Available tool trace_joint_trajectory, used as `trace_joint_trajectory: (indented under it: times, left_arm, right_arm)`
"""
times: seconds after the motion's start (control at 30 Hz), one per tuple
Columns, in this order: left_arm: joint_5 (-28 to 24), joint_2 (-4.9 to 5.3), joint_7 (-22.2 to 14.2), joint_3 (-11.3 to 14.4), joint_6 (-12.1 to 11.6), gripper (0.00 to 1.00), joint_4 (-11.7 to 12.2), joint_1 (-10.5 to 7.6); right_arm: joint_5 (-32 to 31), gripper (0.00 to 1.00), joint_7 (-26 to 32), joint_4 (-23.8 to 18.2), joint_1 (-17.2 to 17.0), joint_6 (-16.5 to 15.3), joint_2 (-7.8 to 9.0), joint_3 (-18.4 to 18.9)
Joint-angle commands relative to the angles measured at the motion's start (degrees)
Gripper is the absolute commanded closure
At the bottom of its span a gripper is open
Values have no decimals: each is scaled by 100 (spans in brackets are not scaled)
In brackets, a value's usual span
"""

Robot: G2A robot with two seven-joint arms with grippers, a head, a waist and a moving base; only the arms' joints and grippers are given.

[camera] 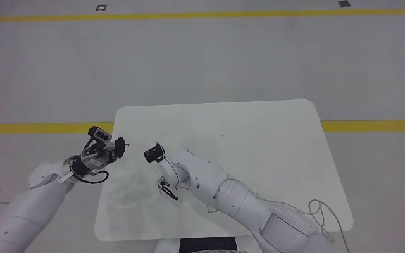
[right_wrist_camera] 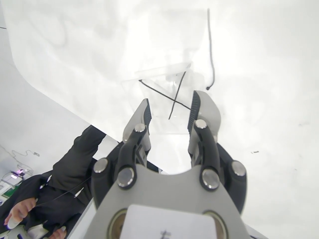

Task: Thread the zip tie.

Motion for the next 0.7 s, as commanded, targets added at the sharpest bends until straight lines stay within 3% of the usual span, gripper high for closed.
trace_joint_trajectory:
  times: [0.0, 0.37, 0.67]
  left_arm:
    - [0, 0, 0, 0, 0, 100, 0, 0]
    - [0, 0, 0, 0, 0, 100, 0, 0]
    - [0, 0, 0, 0, 0, 100, 0, 0]
  right_arm:
    - [4, 67, 5, 100, 9, 2, -62, -40]
    - [62, 73, -161, 953, 174, 2, -487, -225]
    - [-334, 72, -228, 1465, 186, 2, -768, 20]
